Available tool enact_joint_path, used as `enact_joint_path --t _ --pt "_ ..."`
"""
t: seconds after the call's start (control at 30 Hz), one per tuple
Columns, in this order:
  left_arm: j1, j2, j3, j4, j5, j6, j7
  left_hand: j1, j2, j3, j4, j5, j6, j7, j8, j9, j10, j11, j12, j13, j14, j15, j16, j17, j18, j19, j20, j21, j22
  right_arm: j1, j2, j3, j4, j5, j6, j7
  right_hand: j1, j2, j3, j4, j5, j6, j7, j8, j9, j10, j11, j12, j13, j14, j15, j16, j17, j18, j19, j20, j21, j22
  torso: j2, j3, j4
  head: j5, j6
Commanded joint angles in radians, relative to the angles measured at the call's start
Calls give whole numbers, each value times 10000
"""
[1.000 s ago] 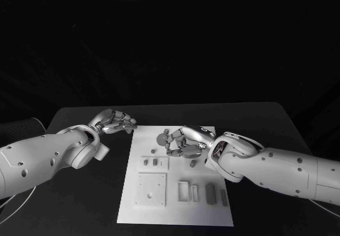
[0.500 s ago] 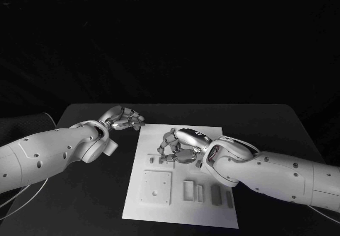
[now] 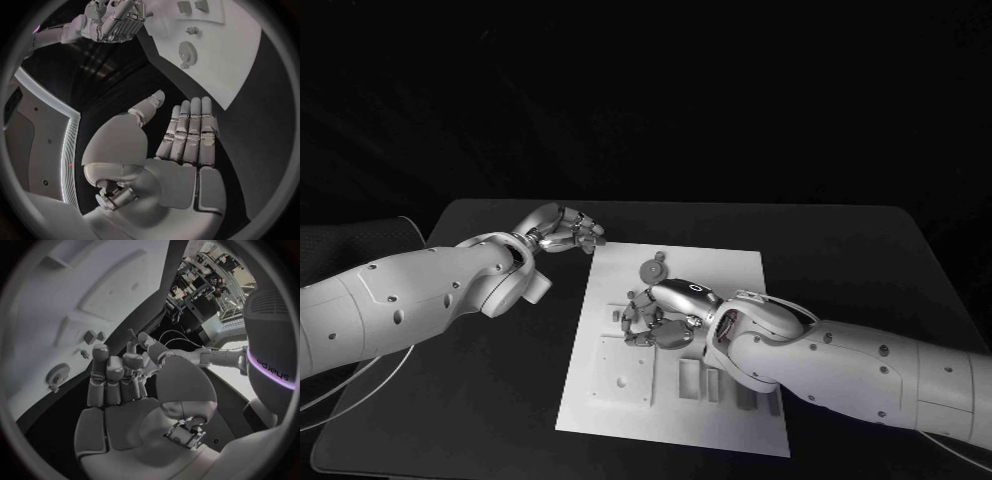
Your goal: Assemble the parts on the task board
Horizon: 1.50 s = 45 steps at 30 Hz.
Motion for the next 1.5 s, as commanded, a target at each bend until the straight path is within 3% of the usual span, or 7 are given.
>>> enact_joint_path --t 0.03,0.37,0.67,0.83,1.5 --pt "7 21 7 15 57 -79 46 100 6 -73 9 58 2 22 63 -7 29 39 -49 -13 -40 37 -56 15 130 -32 36 -60 2 -26 33 -33 -21 -458 348 17 -92 48 67 6 36 101 181 38 3 -42 -27 -41 12 21 -58 -53 -3 140 22 -56 0 98 -2 9 -12 20 -30" --pt "7 38 7 16 29 -44 31 114 6 -72 5 59 0 21 63 -9 32 39 -58 -20 -44 39 -68 22 130 -36 37 -67 2 -109 127 -310 -274 -757 511 -102 -113 15 55 5 24 96 185 31 2 -54 -23 -42 19 15 -54 -53 -1 140 17 -57 0 100 -2 -3 -13 -14 -102" --pt "7 10 7 33 15 -41 33 126 9 -70 3 59 -1 19 64 -11 35 39 -64 -25 -49 41 -78 28 130 -40 39 -73 2 -159 96 -324 -316 -822 496 -116 -106 19 63 3 25 97 184 30 2 -57 -23 -40 24 14 -53 -50 2 140 17 -60 1 101 -5 -12 -11 1 -213" --pt "7 6 7 40 -3 -34 31 131 9 -71 3 58 -1 19 65 -12 37 40 -68 -29 -50 43 -83 31 129 -42 41 -77 2 -159 74 -351 -354 -888 522 -164 -104 18 66 3 27 100 184 29 3 -58 -23 -39 27 14 -52 -48 3 140 17 -61 1 101 -7 -13 -15 -49 -226" --pt "7 3 7 30 -23 -28 34 153 11 -70 1 59 -5 18 65 -16 43 41 -83 -40 -51 46 -100 46 130 -43 44 -86 4 -223 105 -468 -521 -944 545 -137 -96 15 76 2 30 107 184 27 4 -62 -24 -35 37 12 -50 -44 8 140 15 -65 3 103 -10 -2 -21 8 -289"
